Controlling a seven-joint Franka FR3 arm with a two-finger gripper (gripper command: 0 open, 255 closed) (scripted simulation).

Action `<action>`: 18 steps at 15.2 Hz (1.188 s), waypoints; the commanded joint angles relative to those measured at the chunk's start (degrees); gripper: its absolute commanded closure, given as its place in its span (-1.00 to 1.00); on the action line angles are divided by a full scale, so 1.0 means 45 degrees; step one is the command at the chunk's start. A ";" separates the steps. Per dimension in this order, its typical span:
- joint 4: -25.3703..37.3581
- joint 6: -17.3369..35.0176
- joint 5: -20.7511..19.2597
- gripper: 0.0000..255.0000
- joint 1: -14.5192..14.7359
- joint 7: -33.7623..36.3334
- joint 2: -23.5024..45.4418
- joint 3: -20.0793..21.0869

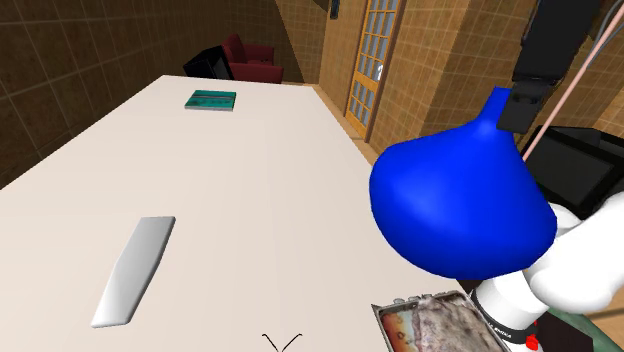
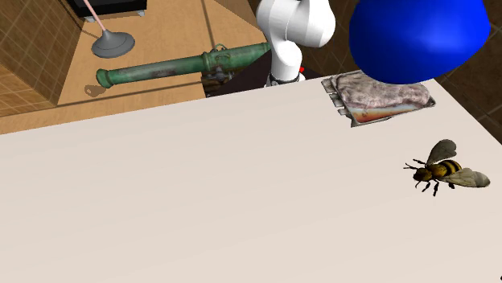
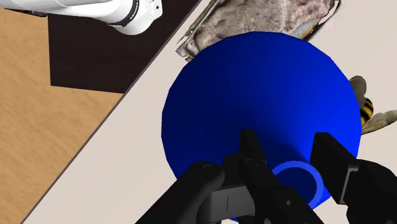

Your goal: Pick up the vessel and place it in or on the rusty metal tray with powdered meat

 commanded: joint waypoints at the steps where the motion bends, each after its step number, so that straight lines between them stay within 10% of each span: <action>1: 0.0305 -0.0416 0.0291 1.00 0.0104 0.0457 -0.0219 0.0132; 10: 0.1940 -0.2103 0.1871 1.00 0.0467 0.2970 -0.0954 0.1010; 18: -0.0659 -0.0926 0.1995 1.00 0.0790 0.2221 -0.2338 0.0745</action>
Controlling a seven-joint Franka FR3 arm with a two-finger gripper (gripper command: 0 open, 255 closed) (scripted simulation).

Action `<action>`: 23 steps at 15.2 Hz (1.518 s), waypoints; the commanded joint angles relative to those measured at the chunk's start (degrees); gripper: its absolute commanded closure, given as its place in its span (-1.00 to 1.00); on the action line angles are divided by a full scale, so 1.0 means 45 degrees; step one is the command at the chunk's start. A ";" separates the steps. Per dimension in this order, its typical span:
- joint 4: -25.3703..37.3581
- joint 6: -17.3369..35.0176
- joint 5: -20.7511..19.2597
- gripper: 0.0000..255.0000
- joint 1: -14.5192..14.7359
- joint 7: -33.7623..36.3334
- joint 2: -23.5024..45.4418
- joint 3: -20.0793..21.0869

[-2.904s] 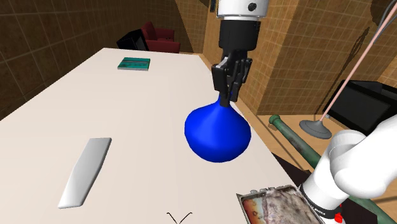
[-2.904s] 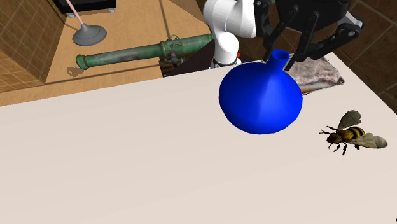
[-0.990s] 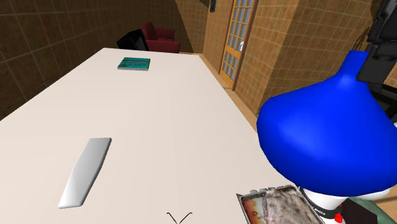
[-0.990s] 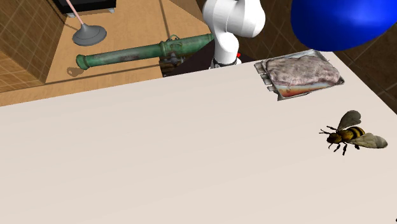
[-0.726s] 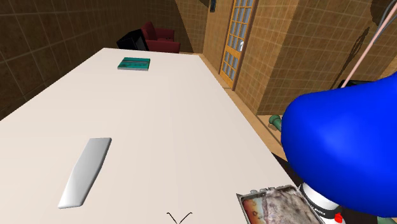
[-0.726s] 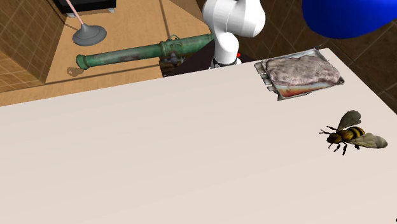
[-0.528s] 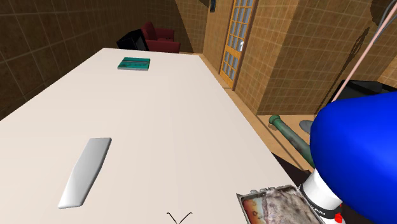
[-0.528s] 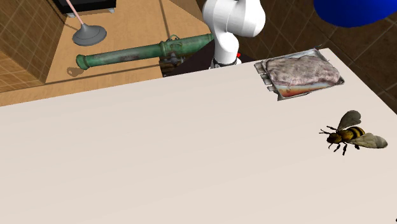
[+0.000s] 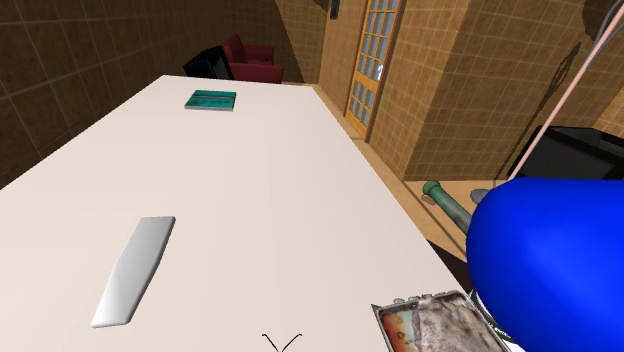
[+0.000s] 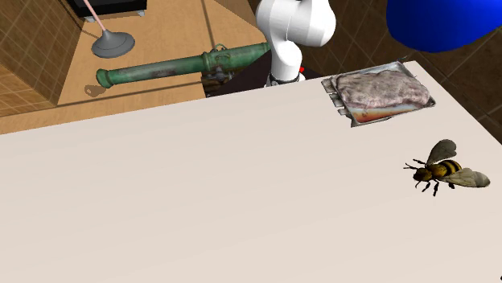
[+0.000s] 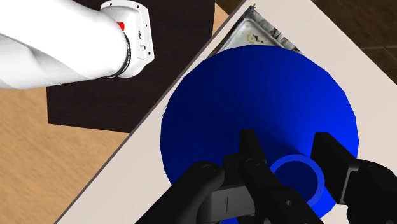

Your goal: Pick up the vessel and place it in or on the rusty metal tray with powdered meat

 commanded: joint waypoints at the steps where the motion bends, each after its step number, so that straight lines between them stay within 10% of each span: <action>1: -0.0574 0.0285 0.0027 1.00 0.0066 -0.0161 -0.0289 -0.0033; 23: -0.5829 0.2998 0.0647 1.00 0.0719 -0.1281 -0.2823 0.0289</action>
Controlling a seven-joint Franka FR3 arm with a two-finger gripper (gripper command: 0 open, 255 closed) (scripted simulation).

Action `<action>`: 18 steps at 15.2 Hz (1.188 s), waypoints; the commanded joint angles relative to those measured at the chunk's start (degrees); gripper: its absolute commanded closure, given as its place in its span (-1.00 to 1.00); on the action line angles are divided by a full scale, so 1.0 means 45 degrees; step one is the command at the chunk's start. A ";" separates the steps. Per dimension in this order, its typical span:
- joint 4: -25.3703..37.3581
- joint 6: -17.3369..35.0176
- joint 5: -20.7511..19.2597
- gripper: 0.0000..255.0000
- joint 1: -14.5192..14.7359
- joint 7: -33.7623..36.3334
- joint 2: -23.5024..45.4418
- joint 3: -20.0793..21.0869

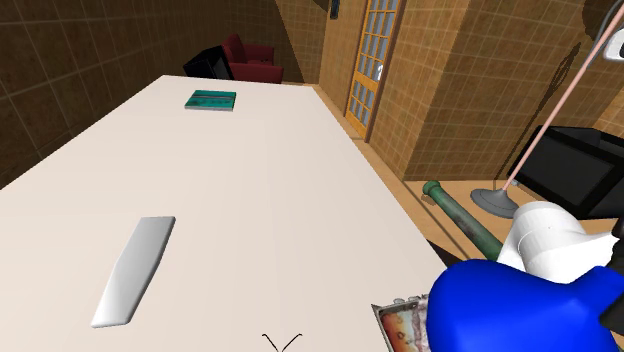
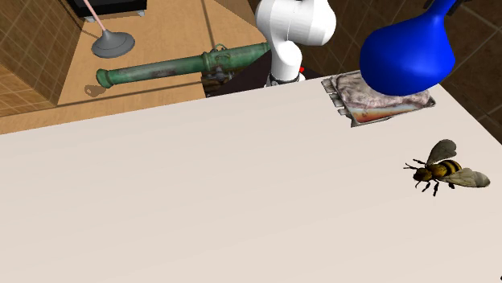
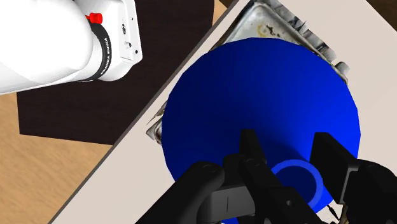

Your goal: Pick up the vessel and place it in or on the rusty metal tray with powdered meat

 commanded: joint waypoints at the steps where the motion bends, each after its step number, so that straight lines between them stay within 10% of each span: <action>1: -0.0117 0.0050 0.0023 1.00 0.0020 -0.0019 -0.0046 0.0023; 6: -0.0117 0.0055 0.0017 1.00 0.0032 -0.0011 -0.0039 0.0020; 7: -0.0138 0.0060 0.0021 -1.00 0.0039 -0.0013 -0.0053 0.0019; 18: 0.2094 -0.1074 -0.0390 -1.00 -0.0301 0.0327 0.1073 -0.0252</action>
